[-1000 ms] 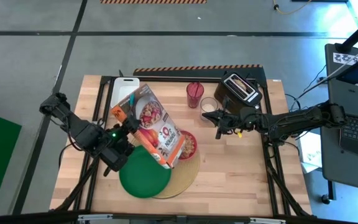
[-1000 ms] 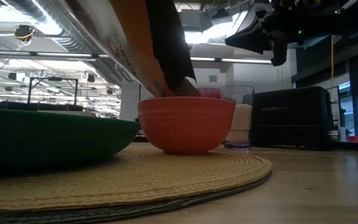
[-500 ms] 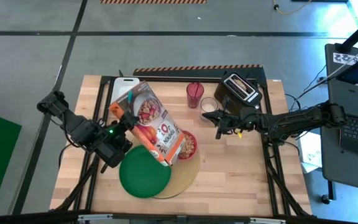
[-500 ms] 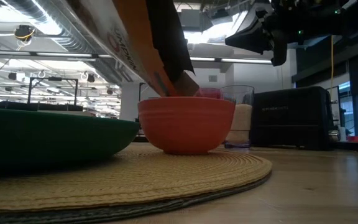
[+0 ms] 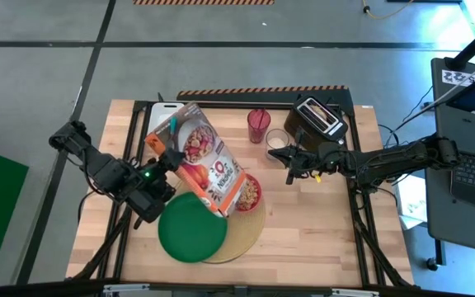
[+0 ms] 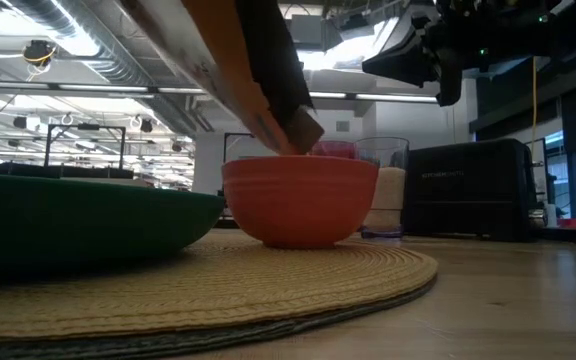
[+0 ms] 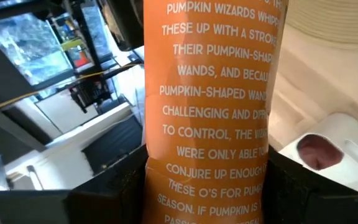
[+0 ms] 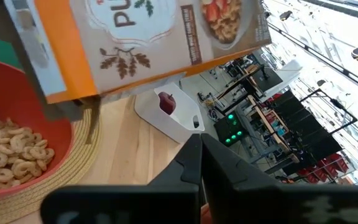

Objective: Arrange a breakfast setting
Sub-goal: Pour the cereal from the box into the orange bowl

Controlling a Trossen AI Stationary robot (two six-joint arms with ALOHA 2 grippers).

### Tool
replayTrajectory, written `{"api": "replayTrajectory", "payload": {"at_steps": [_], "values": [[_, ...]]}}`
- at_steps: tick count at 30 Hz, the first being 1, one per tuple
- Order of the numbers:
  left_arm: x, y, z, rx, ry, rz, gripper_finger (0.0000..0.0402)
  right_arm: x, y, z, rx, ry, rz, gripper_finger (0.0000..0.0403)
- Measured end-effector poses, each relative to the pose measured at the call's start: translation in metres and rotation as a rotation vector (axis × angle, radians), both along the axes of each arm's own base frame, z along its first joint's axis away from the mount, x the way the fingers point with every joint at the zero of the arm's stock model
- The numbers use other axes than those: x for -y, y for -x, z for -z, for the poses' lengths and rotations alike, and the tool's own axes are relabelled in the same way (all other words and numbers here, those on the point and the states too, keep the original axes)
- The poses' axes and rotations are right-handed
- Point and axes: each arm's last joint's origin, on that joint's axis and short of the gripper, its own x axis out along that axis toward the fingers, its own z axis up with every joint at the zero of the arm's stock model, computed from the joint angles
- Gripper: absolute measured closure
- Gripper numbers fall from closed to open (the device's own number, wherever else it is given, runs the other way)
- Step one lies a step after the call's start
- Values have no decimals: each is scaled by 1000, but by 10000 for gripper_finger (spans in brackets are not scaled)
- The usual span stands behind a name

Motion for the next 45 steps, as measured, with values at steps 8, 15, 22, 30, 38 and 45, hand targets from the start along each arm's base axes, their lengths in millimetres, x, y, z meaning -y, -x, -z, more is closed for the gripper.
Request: {"api": "replayTrajectory", "payload": {"at_steps": [8, 15, 22, 30, 38, 45], "values": [[1, -2, 5, -10, 6, -15, 181, 0, 0, 0, -3, 0, 0, 397], [3, -1, 6, -17, 21, -4, 181, 0, 0, 1, -5, 0, 2, 397], [6, 1, 6, 0, 43, -2, 181, 1, 0, 2, -16, 1, 17, 397], [8, 2, 7, 9, 91, -16, 181, 1, 0, 2, -21, 2, 18, 397], [6, 0, 9, -47, 128, -13, 183, 1, 0, 2, -21, 2, 18, 397], [-11, -8, 3, -53, 59, -52, 185, 1, 0, 2, -18, 2, 19, 397]]}}
